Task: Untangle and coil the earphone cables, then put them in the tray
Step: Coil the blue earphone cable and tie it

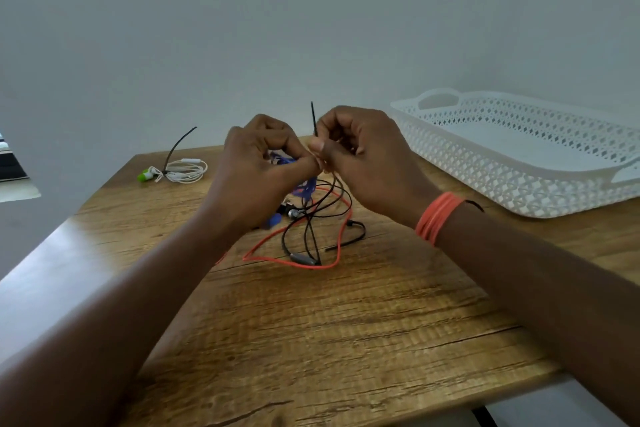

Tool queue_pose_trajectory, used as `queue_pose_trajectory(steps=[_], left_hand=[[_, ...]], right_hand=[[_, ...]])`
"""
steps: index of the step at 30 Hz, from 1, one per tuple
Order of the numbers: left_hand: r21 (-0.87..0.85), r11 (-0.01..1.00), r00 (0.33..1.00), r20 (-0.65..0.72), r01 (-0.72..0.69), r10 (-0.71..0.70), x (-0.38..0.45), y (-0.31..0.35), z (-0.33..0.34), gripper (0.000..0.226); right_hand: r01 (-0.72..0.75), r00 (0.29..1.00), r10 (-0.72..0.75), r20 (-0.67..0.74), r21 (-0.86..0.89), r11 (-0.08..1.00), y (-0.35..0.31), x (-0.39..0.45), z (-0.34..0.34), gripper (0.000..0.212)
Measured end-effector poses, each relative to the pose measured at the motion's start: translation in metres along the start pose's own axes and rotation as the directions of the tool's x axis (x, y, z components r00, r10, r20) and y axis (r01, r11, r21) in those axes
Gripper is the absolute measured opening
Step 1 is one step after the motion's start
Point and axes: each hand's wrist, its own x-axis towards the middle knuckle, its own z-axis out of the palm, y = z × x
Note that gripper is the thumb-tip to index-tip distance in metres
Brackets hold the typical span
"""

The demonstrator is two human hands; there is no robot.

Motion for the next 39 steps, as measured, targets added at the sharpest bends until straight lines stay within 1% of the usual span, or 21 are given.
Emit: queue_pose_trajectory(steps=[2,4,7,9,11,12,15,16,17,20,22,25,27,29,31,32,33,37,39], left_hand=[[-0.027,0.999,0.999,0.015,0.042,-0.042,0.001,0.002,0.001,0.011],[-0.108,0.988,0.994,0.039,0.106,-0.103,0.001,0.004,0.004,0.011],[-0.227,0.950,0.977,0.024,0.213,-0.213,0.001,0.008,0.005,0.017],[-0.236,0.944,0.972,0.003,0.230,-0.236,0.003,0.008,0.007,0.017],[-0.217,0.942,0.965,0.000,0.257,-0.264,0.003,0.007,0.008,0.019],[-0.205,0.941,0.962,0.003,0.269,-0.275,0.003,0.006,0.008,0.017],[-0.095,0.955,0.959,0.025,0.283,-0.282,0.001,0.006,0.002,0.008],[-0.055,0.960,0.961,0.044,0.276,-0.273,0.002,0.006,-0.001,0.007],[-0.014,0.964,0.963,0.058,0.266,-0.265,0.005,0.007,-0.004,0.007],[0.124,0.960,0.966,0.032,0.251,-0.257,0.020,0.004,-0.024,0.008],[0.154,0.948,0.960,-0.002,0.277,-0.280,0.033,-0.003,-0.039,0.010],[0.094,0.939,0.943,-0.073,0.332,-0.326,0.058,-0.014,-0.057,0.015],[0.035,0.937,0.933,-0.111,0.347,-0.342,0.076,-0.022,-0.065,0.012],[-0.042,0.927,0.915,-0.151,0.373,-0.375,0.094,-0.031,-0.068,0.010],[-0.151,0.902,0.890,-0.162,0.404,-0.426,0.105,-0.040,-0.067,0.005],[-0.201,0.886,0.877,-0.169,0.417,-0.451,0.112,-0.047,-0.065,0.004],[-0.231,0.868,0.856,-0.184,0.439,-0.482,0.114,-0.057,-0.058,0.009],[-0.279,0.840,0.774,-0.332,0.464,-0.538,0.114,-0.088,-0.031,0.021],[-0.295,0.814,0.735,-0.351,0.501,-0.580,0.111,-0.101,-0.019,0.023]], right_hand=[[0.082,0.996,-0.086,-0.038,-0.091,0.992,0.000,-0.001,0.001,0.014],[0.152,0.983,-0.169,-0.070,-0.198,0.968,0.002,-0.003,0.002,0.013],[0.257,0.936,-0.328,-0.127,-0.389,0.885,0.002,-0.002,0.005,0.006],[0.268,0.913,-0.375,-0.158,-0.460,0.846,0.001,-0.001,0.006,0.005],[0.246,0.927,-0.343,-0.153,-0.443,0.862,0.004,0.002,0.008,0.006],[0.227,0.941,-0.307,-0.142,-0.407,0.885,0.008,0.004,0.008,0.006],[0.173,0.976,-0.193,-0.101,-0.177,0.969,0.022,0.008,0.005,0.010],[0.153,0.981,-0.166,-0.099,-0.135,0.979,0.027,0.008,0.003,0.012],[0.127,0.985,-0.141,-0.101,-0.127,0.984,0.033,0.008,0.000,0.015],[0.030,0.997,-0.040,-0.067,-0.149,0.988,0.049,0.013,0.000,0.026],[-0.001,1.000,-0.002,-0.017,-0.189,0.982,0.056,0.015,0.003,0.027],[-0.008,0.997,0.022,0.068,-0.204,0.979,0.059,0.016,0.006,0.026],[-0.028,0.993,0.050,0.104,-0.198,0.980,0.063,0.014,0.008,0.028],[-0.064,0.990,0.085,0.112,-0.178,0.982,0.068,0.014,0.007,0.028],[-0.095,0.987,0.114,0.115,-0.159,0.983,0.067,0.014,0.007,0.026],[-0.108,0.985,0.127,0.119,-0.155,0.982,0.067,0.016,0.007,0.025],[-0.129,0.981,0.149,0.127,-0.149,0.980,0.069,0.014,0.008,0.023],[-0.196,0.966,0.211,0.151,-0.107,0.975,0.074,0.015,0.010,0.018],[-0.224,0.955,0.237,0.180,-0.087,0.971,0.076,0.014,0.009,0.020]])
